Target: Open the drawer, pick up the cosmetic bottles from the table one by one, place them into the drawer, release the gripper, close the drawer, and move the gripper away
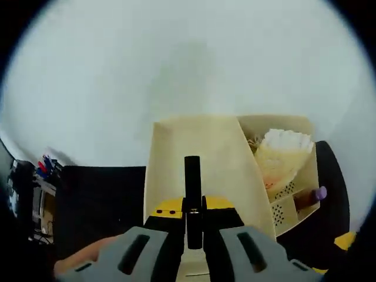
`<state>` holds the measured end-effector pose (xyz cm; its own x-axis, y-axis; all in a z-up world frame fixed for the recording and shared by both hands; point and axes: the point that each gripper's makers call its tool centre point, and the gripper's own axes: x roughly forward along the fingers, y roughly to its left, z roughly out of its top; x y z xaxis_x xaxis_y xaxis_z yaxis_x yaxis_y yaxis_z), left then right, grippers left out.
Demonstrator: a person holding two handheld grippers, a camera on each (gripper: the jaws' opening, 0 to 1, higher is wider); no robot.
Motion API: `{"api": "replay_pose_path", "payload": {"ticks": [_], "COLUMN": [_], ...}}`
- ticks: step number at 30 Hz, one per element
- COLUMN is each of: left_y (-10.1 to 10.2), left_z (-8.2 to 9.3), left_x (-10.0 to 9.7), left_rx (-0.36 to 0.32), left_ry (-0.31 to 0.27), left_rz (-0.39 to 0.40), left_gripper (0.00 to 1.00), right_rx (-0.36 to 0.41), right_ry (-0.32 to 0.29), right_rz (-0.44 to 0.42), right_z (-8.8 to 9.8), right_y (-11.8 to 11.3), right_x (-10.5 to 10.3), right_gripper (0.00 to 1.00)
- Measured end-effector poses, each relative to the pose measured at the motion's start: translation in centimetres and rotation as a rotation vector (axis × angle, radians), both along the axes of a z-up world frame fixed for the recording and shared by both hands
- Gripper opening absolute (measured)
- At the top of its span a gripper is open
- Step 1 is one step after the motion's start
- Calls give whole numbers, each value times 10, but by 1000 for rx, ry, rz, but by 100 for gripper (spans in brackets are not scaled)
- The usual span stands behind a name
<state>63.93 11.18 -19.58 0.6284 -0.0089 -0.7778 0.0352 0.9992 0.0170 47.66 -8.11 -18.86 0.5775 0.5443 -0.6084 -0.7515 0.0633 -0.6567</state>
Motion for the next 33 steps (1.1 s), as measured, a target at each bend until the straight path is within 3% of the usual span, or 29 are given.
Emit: {"api": "replay_pose_path", "payload": {"ticks": [16, 22, 26, 33], "left_y": [-1, 6, 8, 4], "left_z": [-14, -6, 3, 15], "left_x": [5, 17, 23, 10], "left_rx": [2, 31, 0, -19], "left_ry": [-9, -58, -67, -93], "left_rz": [15, -7, 0, -12], "left_gripper": [7, 9, 16, 16], "right_rx": [-2, -5, -6, -5], "right_ry": [3, 4, 3, 0], "right_rz": [5, 3, 2, -1], "right_z": [2, 3, 2, 1], "right_y": [-1, 0, 0, 1], "right_x": [2, 4, 3, 5], "right_gripper": [35, 35, 35, 35]}}
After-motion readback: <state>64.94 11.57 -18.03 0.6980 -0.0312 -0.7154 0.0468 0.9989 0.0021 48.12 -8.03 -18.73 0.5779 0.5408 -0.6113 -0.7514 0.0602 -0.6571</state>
